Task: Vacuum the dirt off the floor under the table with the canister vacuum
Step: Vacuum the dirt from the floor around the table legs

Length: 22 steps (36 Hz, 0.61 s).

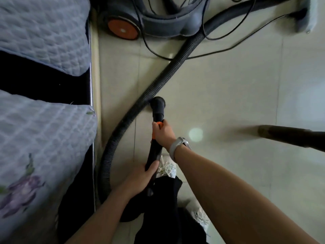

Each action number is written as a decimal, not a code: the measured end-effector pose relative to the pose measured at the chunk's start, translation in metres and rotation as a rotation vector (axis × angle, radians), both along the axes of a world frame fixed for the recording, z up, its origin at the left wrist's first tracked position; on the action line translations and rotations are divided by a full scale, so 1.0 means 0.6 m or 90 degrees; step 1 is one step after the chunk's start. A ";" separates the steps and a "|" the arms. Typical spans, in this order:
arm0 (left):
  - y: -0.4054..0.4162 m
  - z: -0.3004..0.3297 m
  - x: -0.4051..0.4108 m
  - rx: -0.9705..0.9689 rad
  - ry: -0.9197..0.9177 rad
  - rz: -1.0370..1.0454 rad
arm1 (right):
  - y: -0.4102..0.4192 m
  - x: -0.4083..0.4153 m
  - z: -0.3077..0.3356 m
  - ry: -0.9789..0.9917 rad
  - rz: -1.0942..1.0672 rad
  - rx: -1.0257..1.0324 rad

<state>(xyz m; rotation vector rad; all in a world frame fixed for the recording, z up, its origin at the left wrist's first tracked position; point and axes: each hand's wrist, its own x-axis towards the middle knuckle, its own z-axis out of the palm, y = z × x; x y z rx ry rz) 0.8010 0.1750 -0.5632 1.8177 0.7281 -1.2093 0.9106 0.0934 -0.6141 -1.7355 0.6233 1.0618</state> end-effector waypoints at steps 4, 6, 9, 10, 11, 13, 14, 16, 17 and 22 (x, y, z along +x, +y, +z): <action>-0.011 0.006 -0.023 -0.054 0.003 0.128 | -0.005 -0.022 0.009 -0.031 -0.095 -0.053; -0.013 0.015 -0.024 -0.072 -0.037 0.127 | -0.020 -0.032 0.016 -0.072 -0.162 -0.099; -0.019 0.024 -0.022 -0.086 -0.086 0.104 | -0.031 -0.034 0.038 -0.146 -0.173 -0.112; -0.021 0.023 -0.022 -0.086 -0.098 0.121 | -0.027 -0.027 0.047 -0.171 -0.168 -0.085; -0.024 0.022 -0.020 -0.077 -0.111 0.141 | -0.020 -0.018 0.053 -0.195 -0.150 -0.056; -0.026 0.016 -0.013 -0.028 -0.152 0.162 | 0.006 0.008 0.056 -0.230 -0.064 -0.005; -0.024 0.013 -0.008 0.003 -0.173 0.165 | 0.024 0.023 0.053 -0.235 -0.010 0.016; -0.013 0.004 0.008 0.043 -0.196 0.186 | 0.060 0.051 0.040 -0.215 0.087 0.047; -0.005 -0.002 0.015 0.046 -0.190 0.201 | 0.077 0.063 0.026 -0.190 0.129 0.048; 0.031 -0.030 0.033 0.029 -0.149 0.206 | 0.112 0.089 -0.034 -0.056 0.178 -0.004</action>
